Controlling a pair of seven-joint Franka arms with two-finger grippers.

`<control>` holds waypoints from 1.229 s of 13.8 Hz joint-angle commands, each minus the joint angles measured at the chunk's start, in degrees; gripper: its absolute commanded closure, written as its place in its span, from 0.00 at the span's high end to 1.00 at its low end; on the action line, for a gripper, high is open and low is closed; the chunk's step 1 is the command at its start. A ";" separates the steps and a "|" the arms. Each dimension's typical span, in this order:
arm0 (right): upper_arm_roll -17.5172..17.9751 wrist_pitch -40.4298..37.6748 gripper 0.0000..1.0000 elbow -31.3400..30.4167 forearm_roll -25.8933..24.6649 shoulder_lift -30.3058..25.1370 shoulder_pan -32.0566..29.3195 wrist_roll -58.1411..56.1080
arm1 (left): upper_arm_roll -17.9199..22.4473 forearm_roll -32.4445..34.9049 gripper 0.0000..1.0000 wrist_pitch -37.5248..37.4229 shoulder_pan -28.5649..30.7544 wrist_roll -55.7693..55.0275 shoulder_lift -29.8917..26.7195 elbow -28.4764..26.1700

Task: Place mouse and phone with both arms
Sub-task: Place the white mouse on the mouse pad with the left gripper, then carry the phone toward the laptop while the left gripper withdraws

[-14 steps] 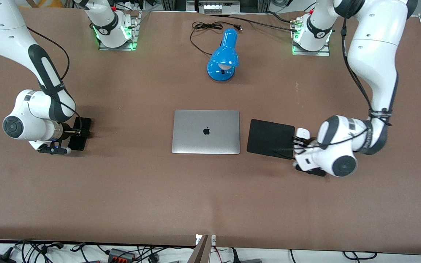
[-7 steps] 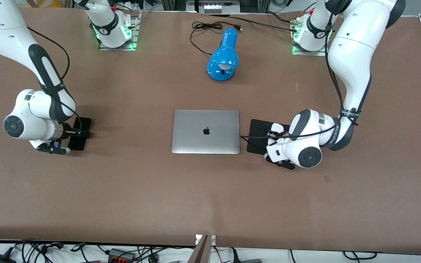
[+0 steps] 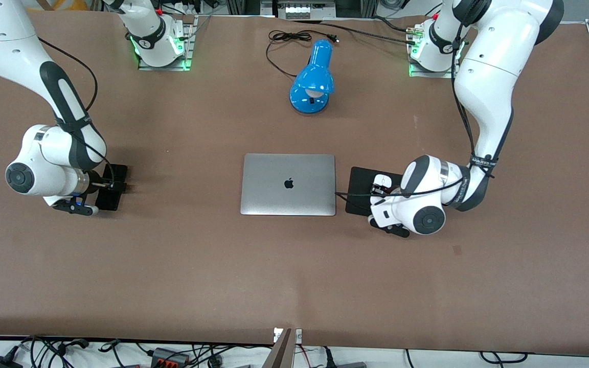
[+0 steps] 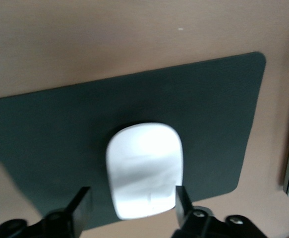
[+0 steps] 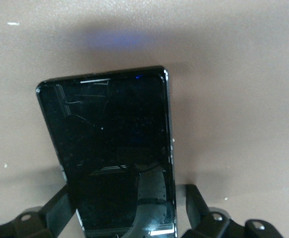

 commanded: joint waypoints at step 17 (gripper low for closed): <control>1.28 -7.30 0.26 1.98 4.60 -7.73 16.67 1.52 | 0.49 2.88 1.00 -24.41 9.55 -6.16 -43.37 -6.16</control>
